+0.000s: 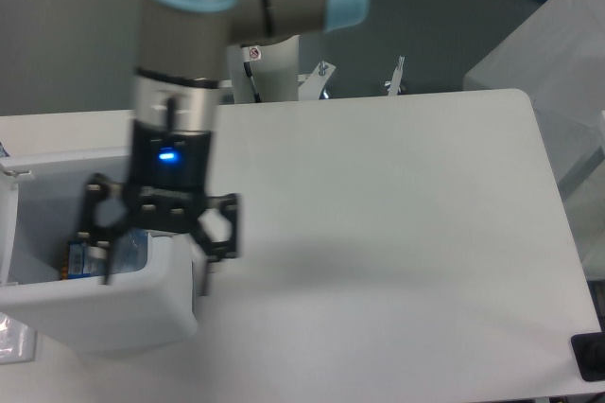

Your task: Place the trash in the trash can

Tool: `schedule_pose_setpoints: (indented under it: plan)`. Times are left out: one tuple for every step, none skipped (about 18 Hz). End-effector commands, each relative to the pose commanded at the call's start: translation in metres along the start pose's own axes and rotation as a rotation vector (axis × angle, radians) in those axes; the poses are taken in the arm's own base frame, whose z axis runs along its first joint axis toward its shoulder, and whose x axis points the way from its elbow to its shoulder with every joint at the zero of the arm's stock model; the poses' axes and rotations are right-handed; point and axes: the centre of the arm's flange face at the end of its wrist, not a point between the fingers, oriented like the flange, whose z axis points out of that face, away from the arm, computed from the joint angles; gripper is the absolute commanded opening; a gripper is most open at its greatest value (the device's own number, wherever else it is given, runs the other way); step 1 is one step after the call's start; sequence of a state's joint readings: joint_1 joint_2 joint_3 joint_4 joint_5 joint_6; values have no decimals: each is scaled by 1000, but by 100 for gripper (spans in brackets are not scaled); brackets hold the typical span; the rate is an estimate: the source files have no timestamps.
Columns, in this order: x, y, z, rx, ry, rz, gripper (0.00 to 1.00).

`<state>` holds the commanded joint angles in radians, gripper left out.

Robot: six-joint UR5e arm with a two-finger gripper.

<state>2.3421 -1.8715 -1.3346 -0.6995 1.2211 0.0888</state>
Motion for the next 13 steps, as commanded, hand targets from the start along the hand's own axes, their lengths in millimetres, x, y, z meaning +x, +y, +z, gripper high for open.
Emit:
schedule_pose_setpoints:
  plan:
    - [-5, 0, -1, 2, -3, 22, 100]
    - [-5, -4, -5, 9, -8, 56, 100]
    - [-9, -6, -7, 14, -13, 86, 100]
    - [-19, -5, -7, 8, -26, 105, 100]
    - [-22, -5, -8, 3, -32, 125, 100]
    - [-23, -5, -10, 3, -42, 137, 100]
    - [-25, -6, -16, -3, -62, 145, 100]
    - [-29, -3, -21, -31, -91, 163, 100]
    - [-31, 4, -27, -84, -107, 198, 100]
    - [-33, 14, -29, -145, -102, 254, 100]
    - [-33, 19, -37, -180, -92, 329, 100]
    - [-35, 23, -42, -206, -83, 392, 100]
    - [-36, 27, -48, -227, -79, 435, 100]
